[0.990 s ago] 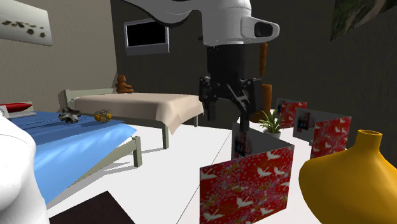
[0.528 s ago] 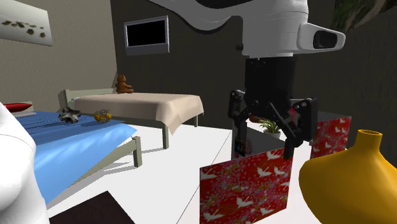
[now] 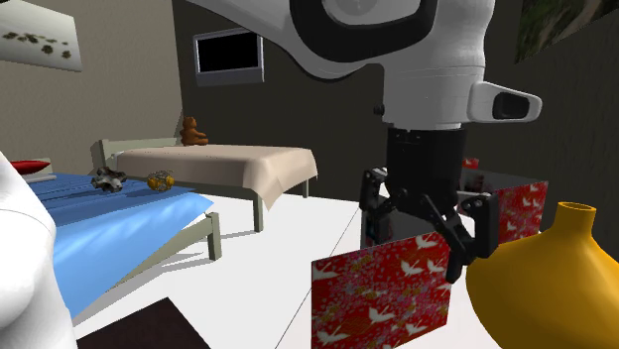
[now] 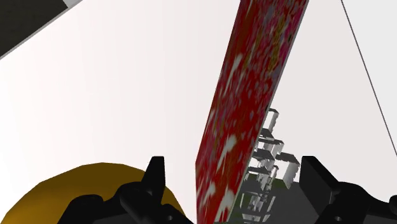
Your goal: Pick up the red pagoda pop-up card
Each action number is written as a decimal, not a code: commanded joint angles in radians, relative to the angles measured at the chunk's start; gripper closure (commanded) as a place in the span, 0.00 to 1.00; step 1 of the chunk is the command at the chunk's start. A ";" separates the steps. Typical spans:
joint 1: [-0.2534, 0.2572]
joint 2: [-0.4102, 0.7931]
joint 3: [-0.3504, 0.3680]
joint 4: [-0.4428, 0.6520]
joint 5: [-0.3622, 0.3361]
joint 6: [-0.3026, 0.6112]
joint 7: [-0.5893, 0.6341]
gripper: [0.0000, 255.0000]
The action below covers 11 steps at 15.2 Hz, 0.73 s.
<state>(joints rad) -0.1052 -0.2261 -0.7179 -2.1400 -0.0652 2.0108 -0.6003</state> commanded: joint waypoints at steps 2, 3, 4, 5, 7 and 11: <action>-0.001 -0.003 0.001 -0.006 -0.002 0.004 0.001 1.00; -0.001 -0.003 0.001 -0.006 -0.002 0.004 0.001 1.00; -0.001 -0.003 0.001 -0.006 -0.002 0.004 0.001 1.00; -0.001 -0.003 0.001 -0.006 -0.002 0.004 0.001 1.00; -0.001 -0.003 0.001 -0.006 -0.002 0.004 0.001 1.00; 0.000 -0.001 0.000 -0.006 -0.001 0.006 0.000 1.00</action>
<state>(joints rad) -0.1059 -0.2287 -0.7175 -2.1454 -0.0665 2.0156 -0.5993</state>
